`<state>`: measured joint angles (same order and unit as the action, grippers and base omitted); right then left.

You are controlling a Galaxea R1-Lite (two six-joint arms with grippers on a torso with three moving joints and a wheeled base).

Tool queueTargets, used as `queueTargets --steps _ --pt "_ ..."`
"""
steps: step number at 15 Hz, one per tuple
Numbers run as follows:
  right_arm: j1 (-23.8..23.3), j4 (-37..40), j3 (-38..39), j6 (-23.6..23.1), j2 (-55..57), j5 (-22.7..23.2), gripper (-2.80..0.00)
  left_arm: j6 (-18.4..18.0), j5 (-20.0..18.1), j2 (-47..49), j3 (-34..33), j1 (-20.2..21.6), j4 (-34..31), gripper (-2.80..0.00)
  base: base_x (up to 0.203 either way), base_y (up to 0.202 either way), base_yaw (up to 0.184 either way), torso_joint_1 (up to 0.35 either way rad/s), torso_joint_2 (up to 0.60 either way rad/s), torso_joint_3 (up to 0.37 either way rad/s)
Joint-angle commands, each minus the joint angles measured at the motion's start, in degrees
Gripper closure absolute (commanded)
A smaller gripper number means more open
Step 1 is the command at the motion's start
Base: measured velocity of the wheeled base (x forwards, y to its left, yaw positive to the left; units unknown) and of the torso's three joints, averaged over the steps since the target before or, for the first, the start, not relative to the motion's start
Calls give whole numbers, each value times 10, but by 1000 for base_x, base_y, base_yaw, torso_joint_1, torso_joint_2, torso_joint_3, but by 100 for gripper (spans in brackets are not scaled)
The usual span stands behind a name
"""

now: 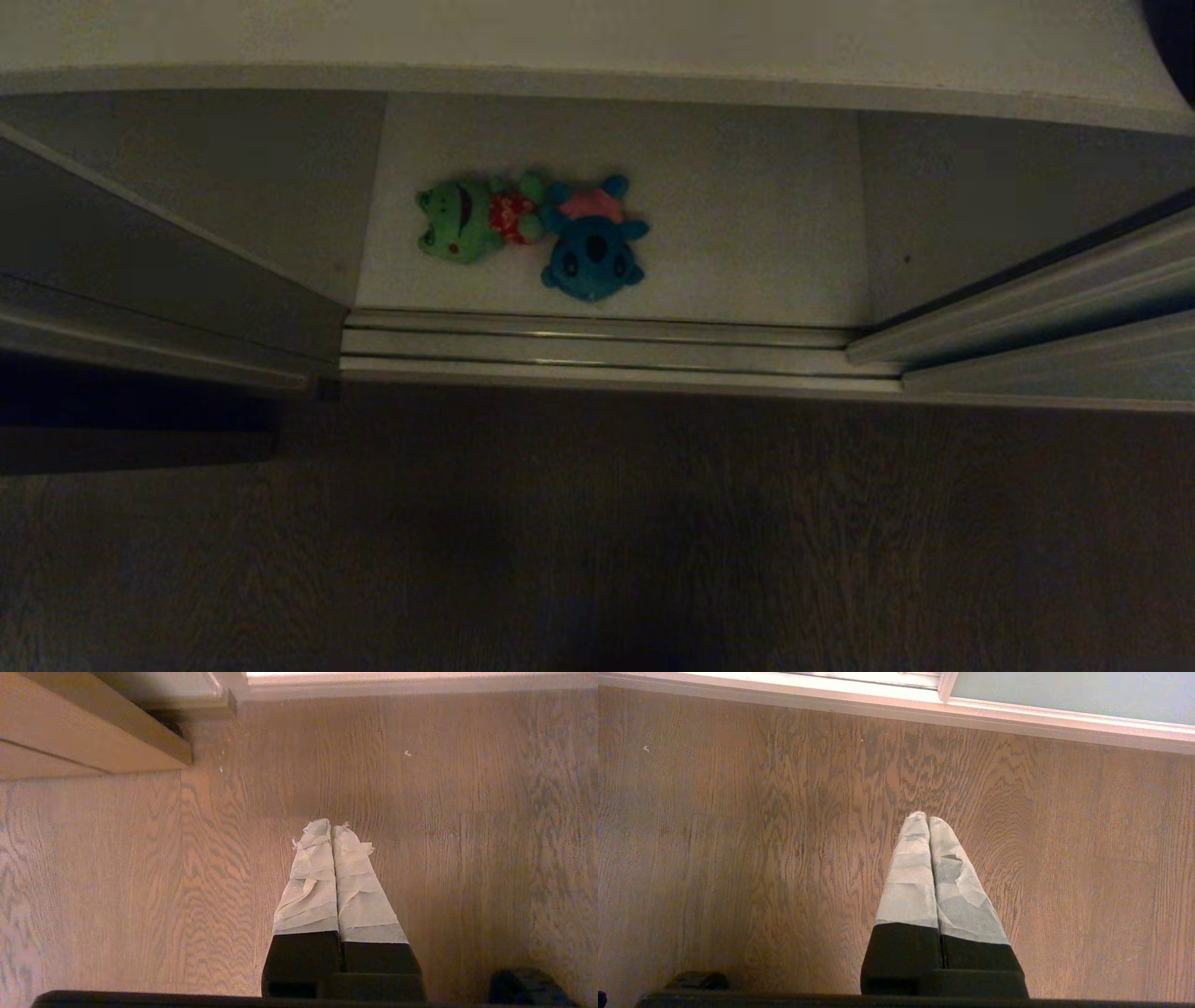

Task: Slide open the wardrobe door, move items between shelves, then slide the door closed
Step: Place the blue doll on the lower shelf, then close the door

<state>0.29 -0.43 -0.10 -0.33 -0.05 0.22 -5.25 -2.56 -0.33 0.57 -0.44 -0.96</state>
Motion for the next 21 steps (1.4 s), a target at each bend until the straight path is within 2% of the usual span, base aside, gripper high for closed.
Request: queueTargets --steps 1,6,21 --pt "0 0 0 0 0 0 0 -3 0 3 -4 0 10 0 0 0 0 0 0 0" --pt "0 0 1 0 0 0 0 -14 -1 4 -5 0 9 0 0 0 0 1 0 44" --pt "0 0 0 0 0 0 0 -8 -1 4 -6 0 11 0 0 0 0 2 3 196"
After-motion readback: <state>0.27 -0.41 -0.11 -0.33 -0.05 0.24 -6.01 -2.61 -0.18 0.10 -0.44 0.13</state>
